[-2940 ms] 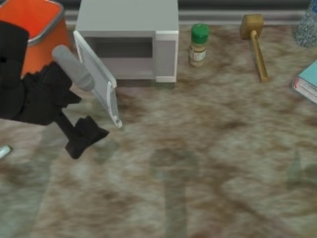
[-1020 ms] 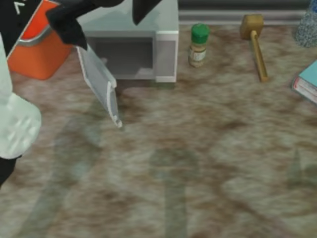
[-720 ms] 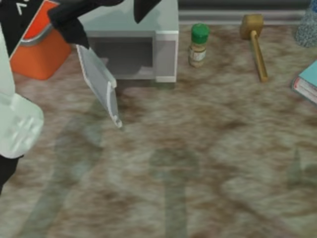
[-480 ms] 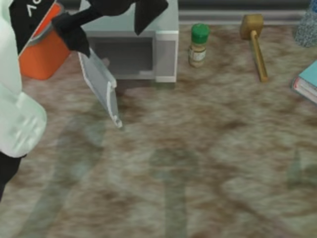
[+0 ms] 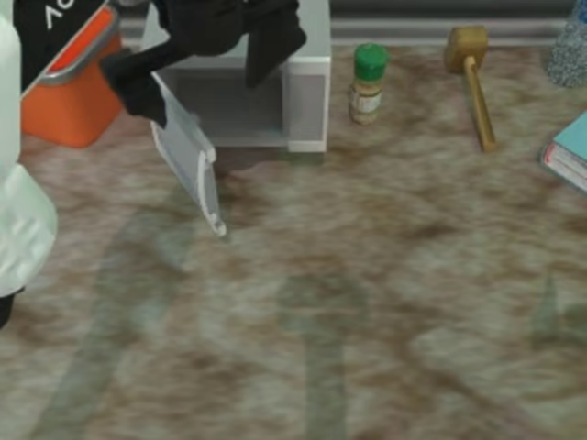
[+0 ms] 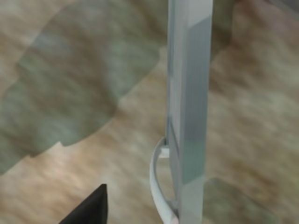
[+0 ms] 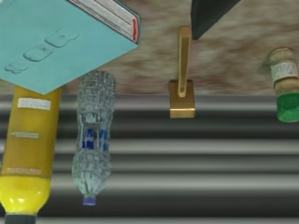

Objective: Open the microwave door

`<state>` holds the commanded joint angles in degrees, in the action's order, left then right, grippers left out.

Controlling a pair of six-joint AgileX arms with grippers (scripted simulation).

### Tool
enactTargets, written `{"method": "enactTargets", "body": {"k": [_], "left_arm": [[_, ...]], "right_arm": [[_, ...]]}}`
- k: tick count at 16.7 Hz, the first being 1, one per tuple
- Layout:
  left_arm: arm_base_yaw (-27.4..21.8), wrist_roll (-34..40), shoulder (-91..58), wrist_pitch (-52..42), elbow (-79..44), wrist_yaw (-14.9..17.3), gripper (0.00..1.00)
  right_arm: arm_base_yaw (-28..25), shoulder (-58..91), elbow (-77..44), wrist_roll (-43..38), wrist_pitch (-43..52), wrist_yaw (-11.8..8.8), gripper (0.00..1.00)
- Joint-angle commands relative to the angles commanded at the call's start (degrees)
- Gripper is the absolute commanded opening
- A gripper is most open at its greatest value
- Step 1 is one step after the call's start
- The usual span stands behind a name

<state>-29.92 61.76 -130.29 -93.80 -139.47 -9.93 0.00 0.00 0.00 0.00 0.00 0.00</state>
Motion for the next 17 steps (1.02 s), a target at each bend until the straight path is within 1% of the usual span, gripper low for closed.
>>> {"method": "enactTargets", "body": {"k": [10, 14, 17], "left_arm": [[1.10, -1.03, 6.66, 14.11, 20.58, 0.06, 1.00], [1.39, -1.30, 8.41, 17.80, 25.96, 0.07, 1.00], [1.49, -1.40, 9.01, 19.03, 27.78, 0.06, 1.00]], "right_arm": [[0.00, 0.00, 0.00, 0.00, 0.00, 0.00, 1.00], [0.00, 0.00, 0.00, 0.00, 0.00, 0.00, 1.00], [0.00, 0.00, 0.00, 0.00, 0.00, 0.00, 1.00]]}}
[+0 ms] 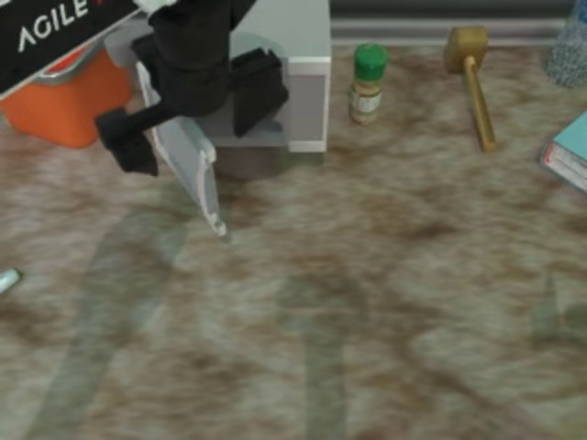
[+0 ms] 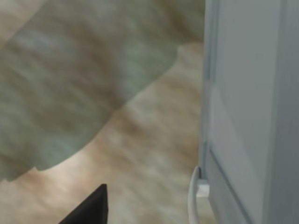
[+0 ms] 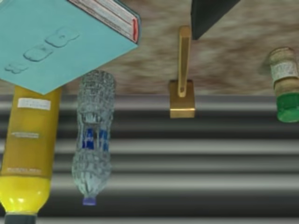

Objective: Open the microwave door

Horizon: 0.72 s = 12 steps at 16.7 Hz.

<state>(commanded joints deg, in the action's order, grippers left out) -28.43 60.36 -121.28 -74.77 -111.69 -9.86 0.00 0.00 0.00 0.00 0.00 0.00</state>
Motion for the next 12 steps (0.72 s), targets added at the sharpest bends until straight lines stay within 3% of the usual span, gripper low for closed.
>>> {"method": "enactTargets", "body": {"k": [5, 12], "left_arm": [[0.01, -0.01, 0.04, 0.07, 0.11, 0.00, 1.00], [0.01, -0.01, 0.04, 0.07, 0.11, 0.00, 0.47]], "right_arm": [[0.00, 0.00, 0.00, 0.00, 0.00, 0.00, 1.00], [0.00, 0.00, 0.00, 0.00, 0.00, 0.00, 1.00]]}}
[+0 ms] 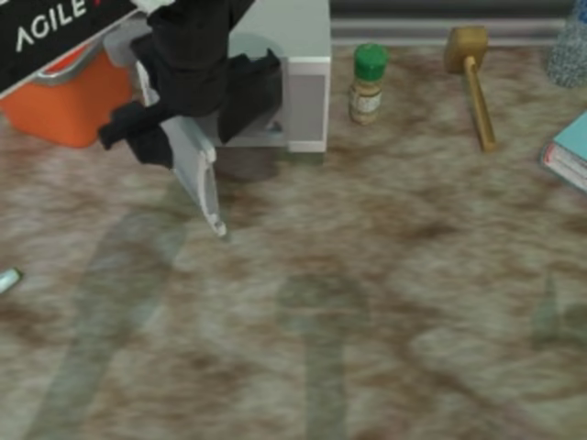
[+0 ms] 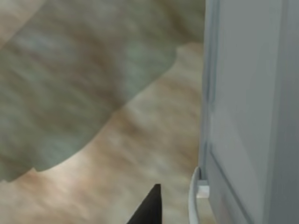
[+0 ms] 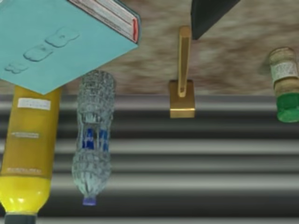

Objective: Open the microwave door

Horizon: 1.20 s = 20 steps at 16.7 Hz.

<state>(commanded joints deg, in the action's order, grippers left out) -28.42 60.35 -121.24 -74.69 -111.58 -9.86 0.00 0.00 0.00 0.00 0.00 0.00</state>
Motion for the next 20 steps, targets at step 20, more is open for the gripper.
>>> {"method": "enactTargets", "body": {"k": [20], "left_arm": [[0.28, -0.55, -1.78, -2.80, -2.08, 1.37, 0.00]], "right_arm": [[0.00, 0.00, 0.00, 0.00, 0.00, 0.00, 1.00]]}}
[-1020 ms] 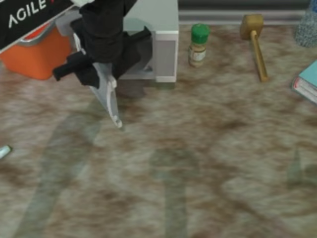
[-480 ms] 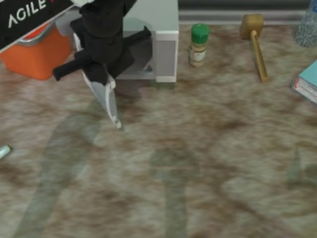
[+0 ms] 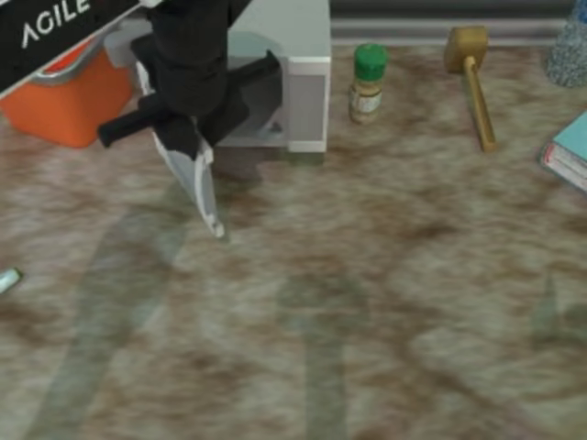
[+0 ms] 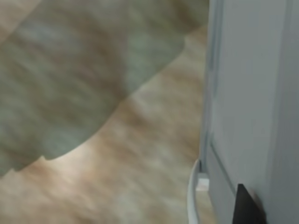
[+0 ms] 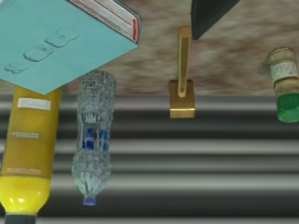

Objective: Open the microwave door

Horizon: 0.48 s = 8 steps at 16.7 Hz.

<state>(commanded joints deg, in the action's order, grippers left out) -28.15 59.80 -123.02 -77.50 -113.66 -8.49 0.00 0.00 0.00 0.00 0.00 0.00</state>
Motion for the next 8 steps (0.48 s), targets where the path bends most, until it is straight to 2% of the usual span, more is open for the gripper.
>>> {"method": "enactTargets", "body": {"k": [8], "left_arm": [[2.13, -2.11, -3.70, -8.49, -10.51, 5.95, 0.00]], "right_arm": [[0.00, 0.00, 0.00, 0.00, 0.00, 0.00, 1.00]]}}
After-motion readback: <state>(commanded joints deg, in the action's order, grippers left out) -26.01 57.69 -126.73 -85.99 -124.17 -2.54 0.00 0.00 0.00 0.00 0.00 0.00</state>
